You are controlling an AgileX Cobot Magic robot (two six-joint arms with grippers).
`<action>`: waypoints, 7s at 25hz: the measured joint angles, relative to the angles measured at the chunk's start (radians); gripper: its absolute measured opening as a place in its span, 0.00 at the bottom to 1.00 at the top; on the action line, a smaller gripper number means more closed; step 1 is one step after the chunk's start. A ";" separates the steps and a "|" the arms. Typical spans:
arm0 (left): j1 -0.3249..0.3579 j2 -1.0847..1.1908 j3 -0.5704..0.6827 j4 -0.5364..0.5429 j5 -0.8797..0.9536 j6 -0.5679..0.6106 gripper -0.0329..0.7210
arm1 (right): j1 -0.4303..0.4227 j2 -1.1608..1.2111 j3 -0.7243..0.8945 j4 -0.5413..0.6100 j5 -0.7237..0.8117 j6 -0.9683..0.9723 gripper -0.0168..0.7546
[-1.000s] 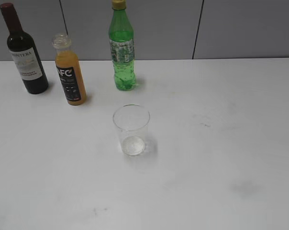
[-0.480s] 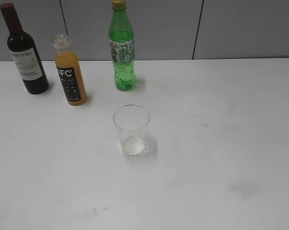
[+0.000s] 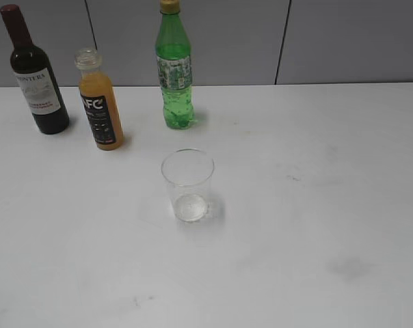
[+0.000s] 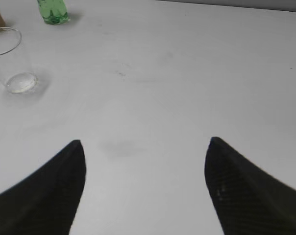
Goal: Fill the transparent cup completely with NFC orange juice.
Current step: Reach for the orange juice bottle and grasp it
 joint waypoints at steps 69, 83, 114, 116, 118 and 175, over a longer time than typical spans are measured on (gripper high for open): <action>0.000 0.169 -0.019 -0.095 -0.236 0.161 0.88 | -0.018 0.000 0.000 0.003 0.000 0.003 0.78; -0.048 0.386 0.095 -0.118 -0.737 0.185 0.85 | -0.018 0.000 0.000 0.003 0.000 0.003 0.78; -0.119 1.281 0.159 0.077 -1.717 0.032 0.83 | -0.018 0.000 0.000 0.003 0.000 0.003 0.78; -0.119 1.337 0.158 0.135 -1.769 -0.003 0.83 | -0.018 0.000 0.000 0.003 0.000 0.003 0.78; -0.117 1.395 0.158 0.175 -1.827 -0.024 0.83 | -0.018 0.000 0.000 0.003 0.000 0.003 0.78; -0.008 2.256 -0.572 0.879 -2.175 -0.199 0.83 | -0.018 0.000 0.000 0.003 0.000 0.003 0.78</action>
